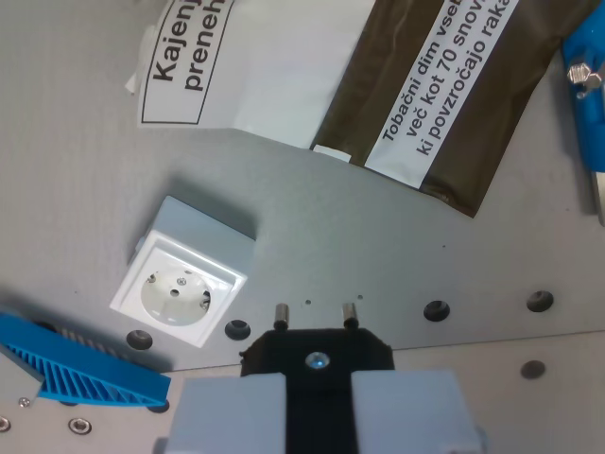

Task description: Move above the white socket

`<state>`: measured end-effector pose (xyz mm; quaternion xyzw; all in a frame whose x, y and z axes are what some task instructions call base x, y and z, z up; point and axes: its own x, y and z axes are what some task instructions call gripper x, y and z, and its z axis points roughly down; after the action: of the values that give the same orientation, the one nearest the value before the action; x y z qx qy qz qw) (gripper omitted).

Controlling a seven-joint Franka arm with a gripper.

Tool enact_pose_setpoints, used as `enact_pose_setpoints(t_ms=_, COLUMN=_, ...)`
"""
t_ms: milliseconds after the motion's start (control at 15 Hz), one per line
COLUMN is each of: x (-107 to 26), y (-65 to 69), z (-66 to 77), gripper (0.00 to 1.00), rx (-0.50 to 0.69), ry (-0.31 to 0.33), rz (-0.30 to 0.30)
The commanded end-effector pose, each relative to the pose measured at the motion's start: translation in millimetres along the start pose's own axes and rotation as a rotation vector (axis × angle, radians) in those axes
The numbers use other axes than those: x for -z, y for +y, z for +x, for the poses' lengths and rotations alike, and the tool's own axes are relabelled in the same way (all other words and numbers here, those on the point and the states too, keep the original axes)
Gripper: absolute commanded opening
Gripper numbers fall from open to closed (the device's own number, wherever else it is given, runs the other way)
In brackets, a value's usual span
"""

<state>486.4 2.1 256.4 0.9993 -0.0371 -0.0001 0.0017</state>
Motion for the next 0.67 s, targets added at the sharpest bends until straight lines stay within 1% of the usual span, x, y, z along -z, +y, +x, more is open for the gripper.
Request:
enact_pose_setpoints(t_ms=67, x=-0.1, y=0.1, z=-0.1, gripper=0.0, rx=0.0, ry=0.0, rz=0.0)
enact_pose_setpoints(t_ms=400, x=-0.3, y=-0.1, z=-0.3, gripper=0.0, rx=0.008, ry=0.001, rz=-0.001)
enact_pose_setpoints(t_ms=667, x=-2.0, y=-0.9, z=-1.3, gripper=0.0, rx=0.041, ry=0.003, rz=0.0)
